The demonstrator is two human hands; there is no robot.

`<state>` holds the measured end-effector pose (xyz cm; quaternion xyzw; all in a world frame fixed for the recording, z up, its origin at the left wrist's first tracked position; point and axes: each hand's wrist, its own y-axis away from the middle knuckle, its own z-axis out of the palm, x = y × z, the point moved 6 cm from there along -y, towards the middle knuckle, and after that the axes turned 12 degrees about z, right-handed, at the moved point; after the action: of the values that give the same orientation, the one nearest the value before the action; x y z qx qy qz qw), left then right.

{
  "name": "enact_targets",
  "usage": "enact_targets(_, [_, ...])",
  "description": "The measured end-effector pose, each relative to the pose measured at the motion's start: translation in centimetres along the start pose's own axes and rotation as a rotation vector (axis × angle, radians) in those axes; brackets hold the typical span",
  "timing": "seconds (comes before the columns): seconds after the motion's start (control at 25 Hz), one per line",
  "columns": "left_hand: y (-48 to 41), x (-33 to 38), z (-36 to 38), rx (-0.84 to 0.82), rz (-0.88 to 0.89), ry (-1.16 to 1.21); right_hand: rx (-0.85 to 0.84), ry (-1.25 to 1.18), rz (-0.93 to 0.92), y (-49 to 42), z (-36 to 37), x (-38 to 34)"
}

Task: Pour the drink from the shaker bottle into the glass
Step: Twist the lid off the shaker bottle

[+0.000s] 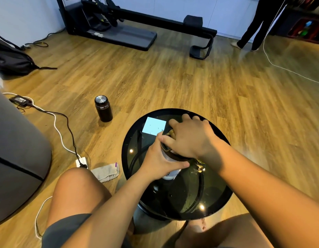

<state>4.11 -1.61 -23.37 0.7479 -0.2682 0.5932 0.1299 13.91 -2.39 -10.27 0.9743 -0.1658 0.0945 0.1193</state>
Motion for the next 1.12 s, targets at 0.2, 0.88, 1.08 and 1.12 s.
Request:
enact_targets(0.2, [0.1,0.7,0.3,-0.006,0.028,0.001,-0.031,-0.316,-0.494,1.8,-1.3,-1.8])
enact_targets(0.88, [-0.2,0.2,0.2,0.003,0.056,-0.008,-0.005,-0.362,-0.296,1.7,-1.8,-1.3])
enact_targets(1.08, [0.0,0.1,0.3,-0.030,-0.003,-0.028,-0.027,-0.155,-0.188,1.6,0.1,-1.0])
enact_targets(1.12, [0.0,0.3,0.3,-0.032,0.005,-0.040,-0.031,-0.217,-0.296,2.2,0.2,-1.5])
